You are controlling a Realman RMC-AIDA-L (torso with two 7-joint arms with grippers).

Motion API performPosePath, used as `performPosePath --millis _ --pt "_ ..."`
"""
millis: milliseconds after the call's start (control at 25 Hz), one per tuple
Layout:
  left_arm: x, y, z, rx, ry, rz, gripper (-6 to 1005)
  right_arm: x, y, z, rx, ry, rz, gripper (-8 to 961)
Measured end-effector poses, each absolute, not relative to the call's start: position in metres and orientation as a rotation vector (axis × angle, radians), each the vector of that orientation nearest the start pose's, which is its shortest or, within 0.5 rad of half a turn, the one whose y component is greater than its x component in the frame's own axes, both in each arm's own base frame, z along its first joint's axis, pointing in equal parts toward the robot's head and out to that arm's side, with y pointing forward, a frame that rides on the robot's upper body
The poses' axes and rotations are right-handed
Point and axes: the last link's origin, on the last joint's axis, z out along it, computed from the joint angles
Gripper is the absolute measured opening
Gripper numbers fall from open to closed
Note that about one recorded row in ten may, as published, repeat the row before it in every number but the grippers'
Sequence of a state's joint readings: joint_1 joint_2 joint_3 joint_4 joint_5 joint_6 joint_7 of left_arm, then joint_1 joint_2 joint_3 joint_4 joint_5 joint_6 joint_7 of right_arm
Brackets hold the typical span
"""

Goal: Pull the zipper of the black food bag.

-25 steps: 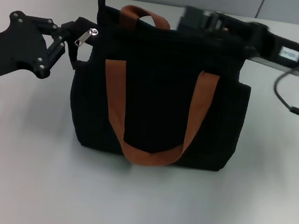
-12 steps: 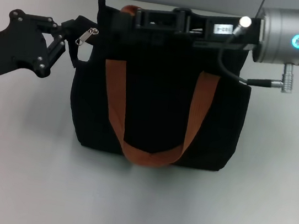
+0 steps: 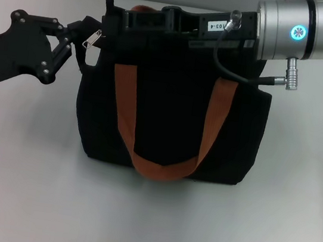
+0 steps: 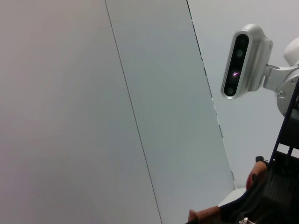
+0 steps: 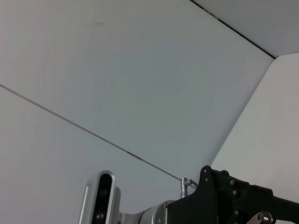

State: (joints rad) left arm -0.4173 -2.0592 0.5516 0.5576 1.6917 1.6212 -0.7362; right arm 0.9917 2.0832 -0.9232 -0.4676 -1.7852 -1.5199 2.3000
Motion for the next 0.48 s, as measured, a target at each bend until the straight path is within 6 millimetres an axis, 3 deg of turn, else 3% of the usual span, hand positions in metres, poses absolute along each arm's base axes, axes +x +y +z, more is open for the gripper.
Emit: performPosePath --millis 480 --pt "-0.2841 0.3097 0.0378 -2.312 -0.008 -0.865 26 0.084 0.3909 -0.0526 -2.871 1.627 0.81 659"
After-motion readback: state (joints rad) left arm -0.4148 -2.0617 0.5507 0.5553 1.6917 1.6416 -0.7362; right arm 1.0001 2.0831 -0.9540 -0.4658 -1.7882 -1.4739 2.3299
